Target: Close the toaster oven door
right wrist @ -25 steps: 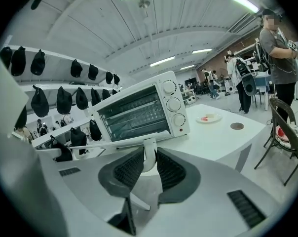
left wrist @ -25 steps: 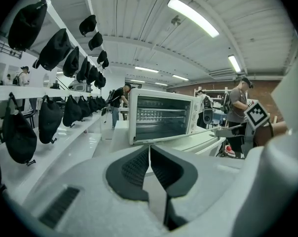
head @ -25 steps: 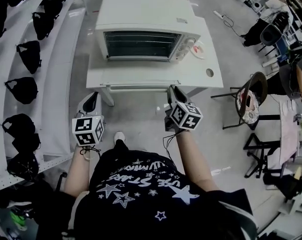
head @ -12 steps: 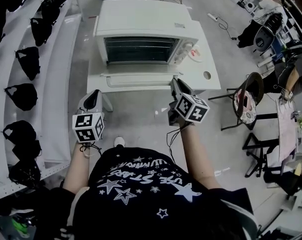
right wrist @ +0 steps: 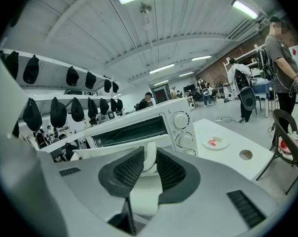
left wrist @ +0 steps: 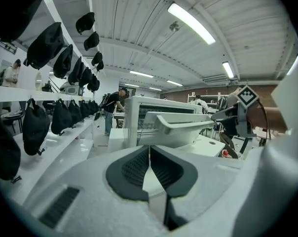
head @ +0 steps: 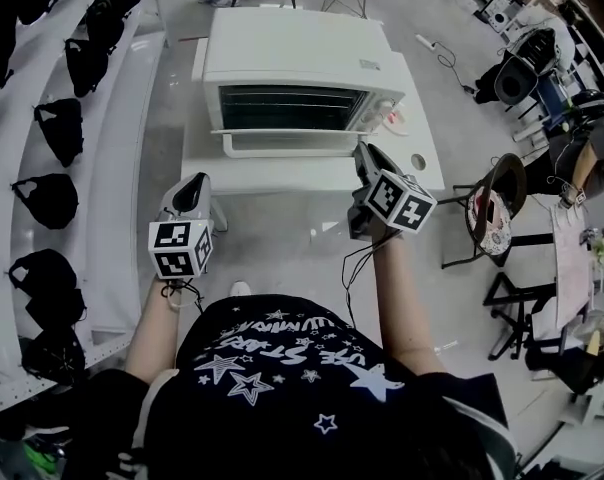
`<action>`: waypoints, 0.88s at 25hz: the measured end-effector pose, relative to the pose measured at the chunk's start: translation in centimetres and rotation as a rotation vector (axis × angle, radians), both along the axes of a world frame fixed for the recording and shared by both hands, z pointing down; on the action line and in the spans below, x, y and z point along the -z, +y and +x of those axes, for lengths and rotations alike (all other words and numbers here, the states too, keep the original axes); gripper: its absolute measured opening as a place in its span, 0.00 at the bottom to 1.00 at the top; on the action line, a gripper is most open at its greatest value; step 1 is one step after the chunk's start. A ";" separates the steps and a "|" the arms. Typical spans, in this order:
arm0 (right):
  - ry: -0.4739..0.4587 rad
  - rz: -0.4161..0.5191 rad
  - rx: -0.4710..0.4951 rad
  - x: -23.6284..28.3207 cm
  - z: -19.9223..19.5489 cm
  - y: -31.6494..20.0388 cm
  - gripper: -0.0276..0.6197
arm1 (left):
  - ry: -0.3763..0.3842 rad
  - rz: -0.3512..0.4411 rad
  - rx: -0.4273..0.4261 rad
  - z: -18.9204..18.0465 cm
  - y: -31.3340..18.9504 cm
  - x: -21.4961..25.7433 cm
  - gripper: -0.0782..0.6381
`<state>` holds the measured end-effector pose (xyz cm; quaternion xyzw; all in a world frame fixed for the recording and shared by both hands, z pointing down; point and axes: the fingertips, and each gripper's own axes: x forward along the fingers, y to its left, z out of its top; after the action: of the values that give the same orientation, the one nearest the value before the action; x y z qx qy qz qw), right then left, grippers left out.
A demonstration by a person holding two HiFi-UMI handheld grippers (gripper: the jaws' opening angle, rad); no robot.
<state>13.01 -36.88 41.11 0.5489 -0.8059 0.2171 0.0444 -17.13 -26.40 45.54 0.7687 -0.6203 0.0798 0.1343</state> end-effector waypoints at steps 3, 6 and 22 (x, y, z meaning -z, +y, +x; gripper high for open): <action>-0.005 0.001 -0.004 0.6 -0.2 -0.8 0.17 | 0.001 0.005 -0.010 -0.3 -0.8 0.1 0.15; 0.001 0.011 -0.007 1.1 -0.3 -1.6 0.17 | 0.005 0.006 -0.019 -0.4 -1.4 0.2 0.15; -0.002 0.024 -0.036 3.0 -0.8 -5.7 0.17 | 0.027 0.017 -0.025 -1.5 -4.2 0.7 0.15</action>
<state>12.17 -42.60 38.11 0.5635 -0.7986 0.2086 0.0331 -18.63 -30.57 44.84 0.7786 -0.6093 0.0658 0.1348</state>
